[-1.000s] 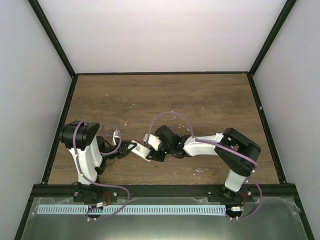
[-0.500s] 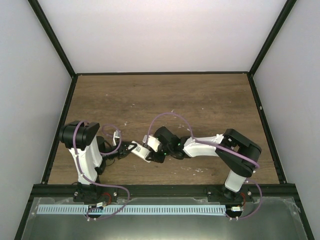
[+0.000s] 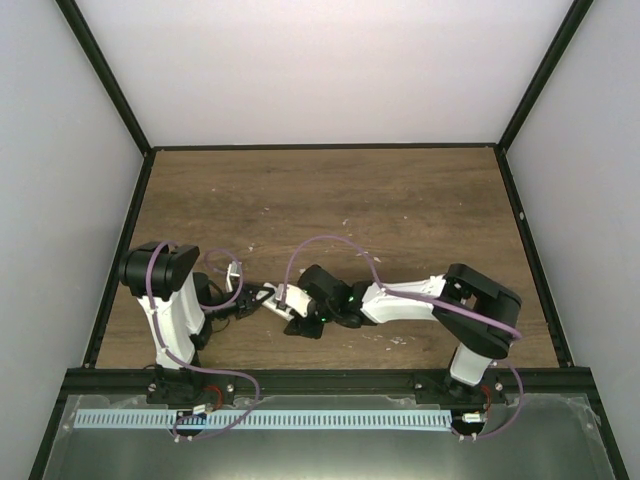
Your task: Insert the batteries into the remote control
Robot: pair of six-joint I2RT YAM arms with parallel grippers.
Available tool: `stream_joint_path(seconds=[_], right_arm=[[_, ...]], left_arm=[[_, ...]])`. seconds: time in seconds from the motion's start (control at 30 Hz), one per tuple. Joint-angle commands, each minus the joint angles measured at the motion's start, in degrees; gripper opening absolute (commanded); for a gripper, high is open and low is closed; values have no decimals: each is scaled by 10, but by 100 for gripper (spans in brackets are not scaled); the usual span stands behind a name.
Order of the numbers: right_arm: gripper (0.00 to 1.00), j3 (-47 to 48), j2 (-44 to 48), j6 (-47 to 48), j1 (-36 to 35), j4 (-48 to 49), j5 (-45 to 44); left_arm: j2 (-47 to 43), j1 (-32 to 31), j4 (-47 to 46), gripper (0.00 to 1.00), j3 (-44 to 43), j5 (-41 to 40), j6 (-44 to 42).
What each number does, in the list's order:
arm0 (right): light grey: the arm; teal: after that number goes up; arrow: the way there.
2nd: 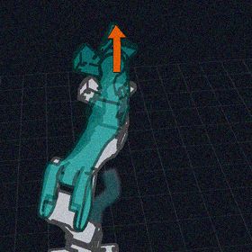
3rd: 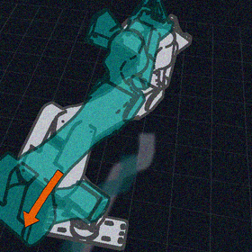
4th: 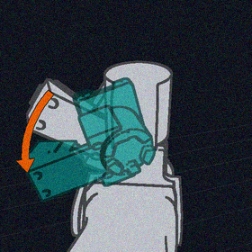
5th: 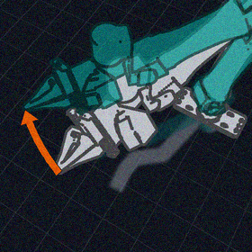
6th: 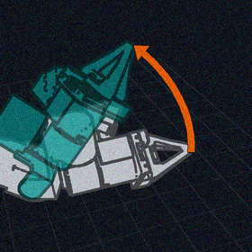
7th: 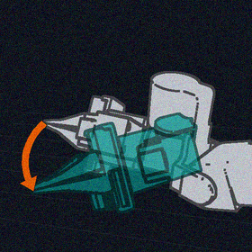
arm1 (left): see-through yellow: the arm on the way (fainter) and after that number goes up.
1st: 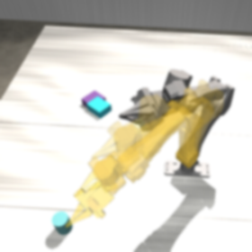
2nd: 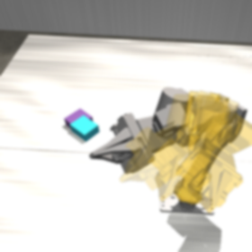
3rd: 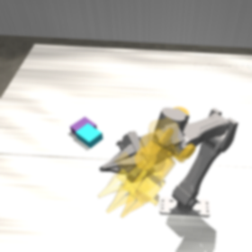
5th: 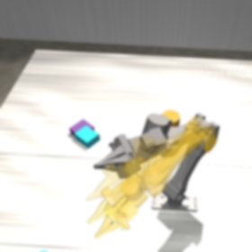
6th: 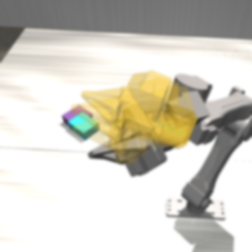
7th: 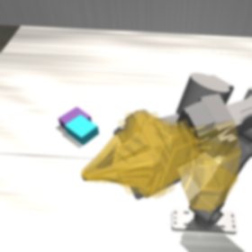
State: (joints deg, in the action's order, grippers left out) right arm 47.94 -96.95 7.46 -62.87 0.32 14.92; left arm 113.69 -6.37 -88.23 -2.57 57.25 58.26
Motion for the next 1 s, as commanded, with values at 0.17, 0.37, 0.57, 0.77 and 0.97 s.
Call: stream_joint_path(seconds=[0.17, 0.37, 0.57, 0.77, 0.97], right_arm=[[43, 8, 37, -9, -9, -36, -16], [43, 7, 43, -8, -4, -30, -42], [42, -10, 73, -31, 32, -19, -46], [37, -13, 53, -34, 60, -35, -57], [35, -5, 23, -33, 61, -30, -50]], left_arm=[[7, -2, -36, 0, 0, -26, -29], [4, -2, -36, 0, 1, -25, -28], [-1, -2, -36, 0, 2, -26, -26], [-2, -2, -36, 0, 3, -27, -26], [-3, -2, -36, 0, 3, -26, -25]])
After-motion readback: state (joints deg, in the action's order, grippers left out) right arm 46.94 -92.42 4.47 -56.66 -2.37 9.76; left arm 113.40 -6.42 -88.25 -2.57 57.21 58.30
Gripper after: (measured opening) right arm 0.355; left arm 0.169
